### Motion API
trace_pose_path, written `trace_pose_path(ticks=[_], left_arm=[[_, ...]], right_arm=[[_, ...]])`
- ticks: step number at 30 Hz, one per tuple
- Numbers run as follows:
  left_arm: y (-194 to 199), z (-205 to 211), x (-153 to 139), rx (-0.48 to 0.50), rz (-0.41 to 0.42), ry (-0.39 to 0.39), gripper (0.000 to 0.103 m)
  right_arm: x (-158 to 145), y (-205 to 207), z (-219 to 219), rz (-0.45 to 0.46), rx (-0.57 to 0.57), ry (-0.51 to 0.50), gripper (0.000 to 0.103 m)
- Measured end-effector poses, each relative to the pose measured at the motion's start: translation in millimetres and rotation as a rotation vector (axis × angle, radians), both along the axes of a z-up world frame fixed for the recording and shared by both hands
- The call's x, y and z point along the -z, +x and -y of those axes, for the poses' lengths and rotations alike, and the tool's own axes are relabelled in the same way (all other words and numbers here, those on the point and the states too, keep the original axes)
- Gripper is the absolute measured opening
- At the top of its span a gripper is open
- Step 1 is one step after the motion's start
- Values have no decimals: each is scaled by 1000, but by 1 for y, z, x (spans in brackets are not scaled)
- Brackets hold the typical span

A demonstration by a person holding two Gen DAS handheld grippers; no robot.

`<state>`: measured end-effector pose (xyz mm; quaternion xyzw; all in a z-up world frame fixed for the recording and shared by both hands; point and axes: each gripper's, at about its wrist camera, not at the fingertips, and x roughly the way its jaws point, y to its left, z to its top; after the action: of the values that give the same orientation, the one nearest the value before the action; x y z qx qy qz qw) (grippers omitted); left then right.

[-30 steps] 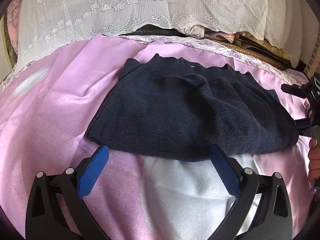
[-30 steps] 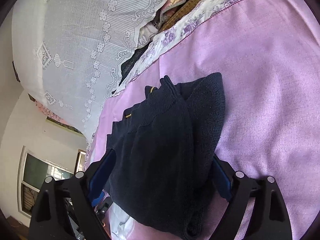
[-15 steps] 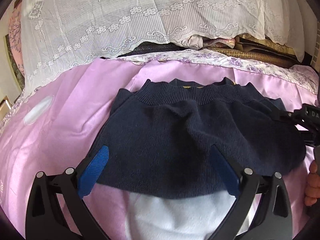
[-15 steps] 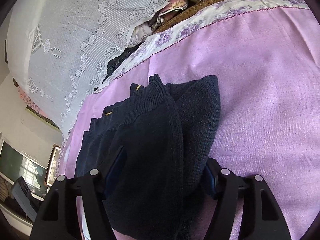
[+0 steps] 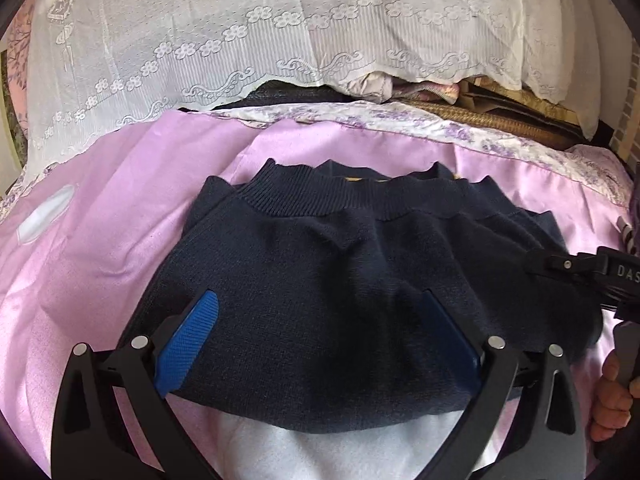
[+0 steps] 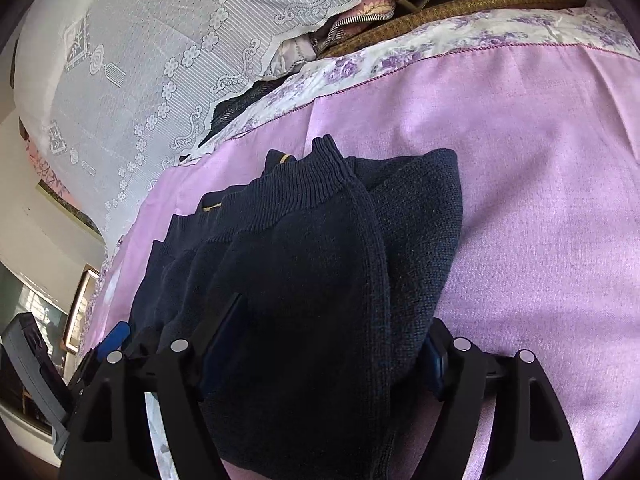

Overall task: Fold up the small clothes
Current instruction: 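Lift the side edge with the right tool and fold it across the bundle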

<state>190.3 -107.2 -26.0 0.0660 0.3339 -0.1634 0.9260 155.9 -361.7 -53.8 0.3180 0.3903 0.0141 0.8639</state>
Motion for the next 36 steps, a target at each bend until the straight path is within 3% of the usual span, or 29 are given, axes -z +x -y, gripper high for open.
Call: trace_pose_path(ticks=[3,6,9,11,14,23,28,31,36], left_arm=[[-1,12,5,24,-7,49,99],[3,19,12,42,-41,87,99],[3,18,12,41,-39,84,99],[2,16,11,41,-34,72,99],[0,9,7,37,-33,32,99],[-3,1,-10,54,-76,-95,99],[-5,13,-12,73,-64,-62,99],[6,16,-12,30,-76,-41,99],[36,15,-12,7,-159,-98,99]], right_arm=[[0,-7,4,-1,0,63,77],[0,-10,-1,1,1,46,76],[-1,-13,-3,-11,56,0,56],[-1,-18,3,-5,89,25,38],[-4,-24,13,22,121,97,31],[-48,-32,-15,112,97,-15,28],[-77,-34,-49,165,46,-106,27],[-88,-32,-68,178,21,-162,27],[-96,-23,-96,174,18,-274,26]])
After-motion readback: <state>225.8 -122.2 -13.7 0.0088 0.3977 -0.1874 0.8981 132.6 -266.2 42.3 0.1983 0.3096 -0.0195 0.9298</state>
